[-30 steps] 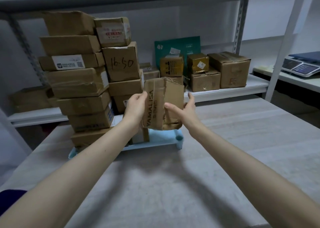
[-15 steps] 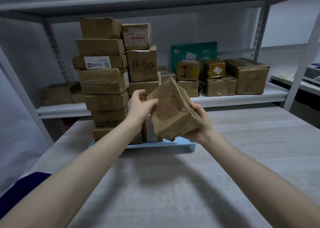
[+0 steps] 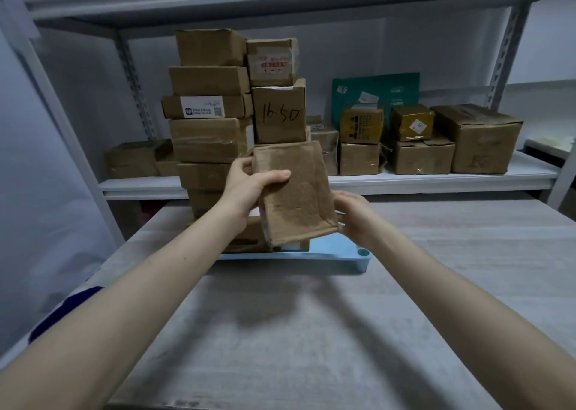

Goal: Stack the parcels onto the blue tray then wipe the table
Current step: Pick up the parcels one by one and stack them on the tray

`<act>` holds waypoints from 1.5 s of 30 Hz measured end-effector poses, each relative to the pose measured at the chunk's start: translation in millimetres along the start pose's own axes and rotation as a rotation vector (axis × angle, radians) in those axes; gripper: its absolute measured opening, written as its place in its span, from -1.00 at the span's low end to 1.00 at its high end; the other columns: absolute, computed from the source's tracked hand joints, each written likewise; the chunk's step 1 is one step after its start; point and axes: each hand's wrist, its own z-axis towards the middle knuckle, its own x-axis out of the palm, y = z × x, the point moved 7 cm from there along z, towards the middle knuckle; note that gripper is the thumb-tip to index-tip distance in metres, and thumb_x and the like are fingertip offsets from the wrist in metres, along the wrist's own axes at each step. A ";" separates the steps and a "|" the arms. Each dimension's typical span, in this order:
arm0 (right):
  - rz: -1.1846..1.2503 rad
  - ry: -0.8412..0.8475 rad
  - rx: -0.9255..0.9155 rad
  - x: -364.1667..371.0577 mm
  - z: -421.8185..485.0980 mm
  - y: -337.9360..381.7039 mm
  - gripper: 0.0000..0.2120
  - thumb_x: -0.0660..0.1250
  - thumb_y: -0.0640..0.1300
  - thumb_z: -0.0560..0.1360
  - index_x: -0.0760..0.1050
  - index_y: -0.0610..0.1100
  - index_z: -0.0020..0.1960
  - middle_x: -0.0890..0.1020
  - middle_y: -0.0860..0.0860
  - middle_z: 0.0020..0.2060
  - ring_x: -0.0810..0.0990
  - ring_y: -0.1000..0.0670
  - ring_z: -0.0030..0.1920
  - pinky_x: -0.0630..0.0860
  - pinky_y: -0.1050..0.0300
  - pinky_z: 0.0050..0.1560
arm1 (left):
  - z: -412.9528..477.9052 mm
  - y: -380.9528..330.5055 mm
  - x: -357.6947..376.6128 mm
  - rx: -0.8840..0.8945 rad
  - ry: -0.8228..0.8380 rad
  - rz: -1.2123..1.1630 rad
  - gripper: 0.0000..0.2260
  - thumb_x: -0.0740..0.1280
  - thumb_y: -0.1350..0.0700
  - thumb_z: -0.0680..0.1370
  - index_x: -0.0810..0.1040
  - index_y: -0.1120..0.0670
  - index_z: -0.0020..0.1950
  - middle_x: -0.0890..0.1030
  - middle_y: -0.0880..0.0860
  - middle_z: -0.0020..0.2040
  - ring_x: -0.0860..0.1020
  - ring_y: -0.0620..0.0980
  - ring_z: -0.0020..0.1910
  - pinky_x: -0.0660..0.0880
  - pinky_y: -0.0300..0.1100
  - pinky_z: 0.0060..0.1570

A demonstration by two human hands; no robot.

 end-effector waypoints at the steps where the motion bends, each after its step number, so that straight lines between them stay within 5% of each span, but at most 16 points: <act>1: -0.010 -0.057 -0.043 0.4 -1.2 8.3 -0.85 0.25 -0.27 0.56 0.59 -0.17 0.02 0.66 0.05 -0.33 0.58 0.08 -0.29 0.50 0.27 -0.37 | -2.8 -12.0 -0.4 0.099 -0.011 0.010 -0.34 0.56 0.16 0.33 0.34 0.05 0.34 0.50 0.07 0.25 0.53 0.05 0.18 0.54 0.04 0.11; 7: -0.111 -0.225 -0.123 1.2 -0.8 34.7 -0.78 0.16 -0.13 0.62 0.47 -0.10 -0.18 0.53 -0.02 -0.32 0.50 0.03 -0.28 0.42 0.21 -0.29 | -30.6 -83.8 13.2 0.718 -0.016 0.323 -0.06 0.55 0.09 0.26 0.09 0.03 0.50 0.25 0.10 0.43 0.29 0.01 0.41 0.36 -0.04 0.39; 9: 0.034 -0.175 -0.056 4.1 -0.6 34.7 -0.71 0.09 -0.05 0.64 0.44 -0.13 -0.18 0.51 -0.03 -0.38 0.50 0.02 -0.37 0.42 0.23 -0.38 | -39.1 -91.6 21.8 0.876 -0.029 0.514 0.00 0.53 -0.05 0.23 0.06 0.13 0.52 0.22 0.15 0.41 0.26 -0.02 0.40 0.28 -0.29 0.37; 11: 0.172 -0.117 0.001 9.2 -3.6 36.8 -0.64 0.08 0.08 0.64 0.45 -0.16 -0.12 0.55 -0.08 -0.36 0.56 -0.02 -0.39 0.48 0.21 -0.39 | -42.5 -87.8 27.1 0.966 -0.018 0.628 0.00 0.52 -0.13 0.21 0.13 0.19 0.49 0.24 0.18 0.36 0.28 -0.06 0.33 0.23 -0.50 0.24; 15: 0.374 0.019 0.116 18.3 -13.4 36.4 -0.30 0.17 0.41 0.47 0.45 -0.18 0.25 0.66 -0.25 -0.03 0.69 -0.15 -0.14 0.64 0.10 -0.22 | -38.0 -67.8 25.0 1.076 -0.042 0.735 -0.16 0.59 0.06 0.24 0.16 0.06 0.37 0.27 0.21 0.30 0.27 -0.05 0.28 0.31 -0.48 0.17; 18: 0.413 0.121 0.172 20.5 -22.5 38.5 -0.12 0.17 0.52 0.35 0.48 -0.20 0.29 0.65 -0.26 0.09 0.66 -0.16 0.03 0.61 0.03 0.07 | -40.9 -52.8 31.1 1.115 0.014 0.848 -0.21 0.57 0.09 0.27 0.16 0.01 0.35 0.21 0.14 0.29 0.26 0.00 0.28 0.46 -0.22 0.11; 21: 0.323 0.121 0.162 17.1 -26.4 46.5 -0.17 0.27 0.46 0.33 0.49 -0.22 0.25 0.65 -0.23 0.10 0.64 -0.21 0.08 0.63 -0.02 -0.03 | -46.6 -34.9 44.3 1.092 0.112 0.969 -0.21 0.53 0.06 0.28 0.17 0.00 0.38 0.22 0.13 0.32 0.29 0.11 0.30 0.56 -0.01 0.05; 25: 0.248 0.001 0.143 -3.7 -21.5 49.7 -0.37 0.41 0.11 0.42 0.38 -0.23 0.34 0.55 -0.20 0.06 0.60 -0.13 0.03 0.62 0.13 -0.25 | -47.1 -21.5 49.3 1.059 0.090 0.954 -0.22 0.52 -0.01 0.30 0.21 0.03 0.42 0.31 0.13 0.29 0.35 0.09 0.27 0.49 0.08 0.17; 30: 0.024 0.019 0.083 -9.2 -11.5 47.8 -0.54 0.32 0.03 0.49 0.45 -0.21 0.28 0.57 -0.13 -0.11 0.59 -0.04 -0.14 0.58 0.17 -0.26 | -51.2 -15.0 63.2 1.131 0.117 0.981 -0.43 0.46 0.13 0.38 0.43 0.11 0.37 0.47 0.11 0.21 0.44 0.05 0.18 0.48 0.09 0.10; 36: 0.264 0.118 0.060 -10.1 9.0 39.7 -0.48 0.32 0.05 0.45 0.42 -0.14 0.36 0.58 -0.15 -0.04 0.57 -0.12 -0.04 0.48 0.04 0.09 | -44.6 -21.4 76.4 1.140 0.163 0.920 -0.42 0.37 0.37 0.42 0.41 0.11 0.43 0.48 0.08 0.37 0.39 0.06 0.40 0.36 0.10 0.35; 45: 0.437 0.077 0.134 -4.3 45.4 15.5 -0.64 0.24 -0.03 0.52 0.46 -0.21 0.24 0.61 -0.19 -0.08 0.60 -0.14 -0.06 0.57 0.14 -0.15 | -12.9 -14.1 76.4 0.993 0.127 0.991 -0.38 0.33 0.44 0.41 0.41 0.07 0.44 0.44 0.03 0.42 0.33 0.01 0.46 0.09 0.12 0.45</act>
